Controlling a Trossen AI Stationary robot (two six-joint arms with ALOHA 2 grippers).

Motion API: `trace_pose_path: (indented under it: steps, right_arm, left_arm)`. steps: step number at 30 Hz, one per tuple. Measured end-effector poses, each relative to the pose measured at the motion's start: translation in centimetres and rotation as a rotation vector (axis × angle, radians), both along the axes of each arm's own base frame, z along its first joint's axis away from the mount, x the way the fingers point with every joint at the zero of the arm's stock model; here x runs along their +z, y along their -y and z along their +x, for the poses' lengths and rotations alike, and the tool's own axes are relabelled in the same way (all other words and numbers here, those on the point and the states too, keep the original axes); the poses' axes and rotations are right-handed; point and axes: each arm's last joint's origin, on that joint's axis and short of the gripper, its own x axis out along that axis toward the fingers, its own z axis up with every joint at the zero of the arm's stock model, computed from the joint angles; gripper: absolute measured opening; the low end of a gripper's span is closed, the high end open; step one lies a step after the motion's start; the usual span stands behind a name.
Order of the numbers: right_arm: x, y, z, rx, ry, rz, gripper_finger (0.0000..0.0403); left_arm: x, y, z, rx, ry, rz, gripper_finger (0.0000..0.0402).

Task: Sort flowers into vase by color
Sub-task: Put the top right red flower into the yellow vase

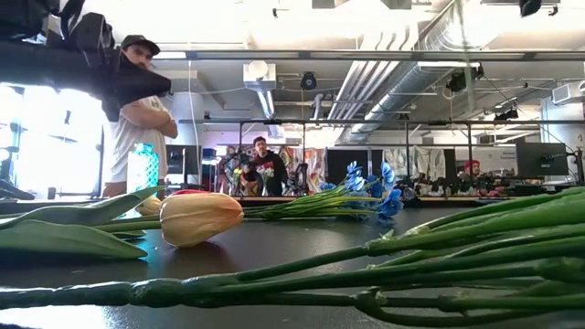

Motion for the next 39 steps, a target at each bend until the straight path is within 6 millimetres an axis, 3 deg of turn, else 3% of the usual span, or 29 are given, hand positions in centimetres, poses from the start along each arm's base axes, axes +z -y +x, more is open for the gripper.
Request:
trace_pose_path:
  steps: [8,17,22,26,32,39]
  right_arm:
    - [1.0,-1.6,-4.4,0.339,-0.067,0.015,0.0000]
    - [1.7,-2.7,-7.5,0.686,-0.094,0.115,0.0000]
    - [3.3,-2.8,-9.5,0.825,-0.107,0.110,0.0000]
    - [4.1,-2.8,-11.0,0.889,-0.115,0.073,0.0000]
    - [3.5,-3.1,-12.9,0.928,-0.101,0.020,0.0000]
    - [3.2,-3.3,-13.8,0.953,-0.088,0.001,0.0000]
  left_arm:
    - [0.0,0.0,0.0,0.016,-0.006,0.006,0.0027]
    - [-0.2,0.0,0.1,0.016,-0.030,0.023,0.0027]
    - [-0.4,0.0,0.3,0.016,-0.048,0.031,0.0027]
    - [-0.4,0.0,0.3,0.016,-0.044,0.016,0.0027]
    - [-0.4,0.0,0.3,0.018,-0.040,0.008,0.0027]
    - [-0.4,-0.1,0.3,0.020,-0.039,0.005,0.0027]
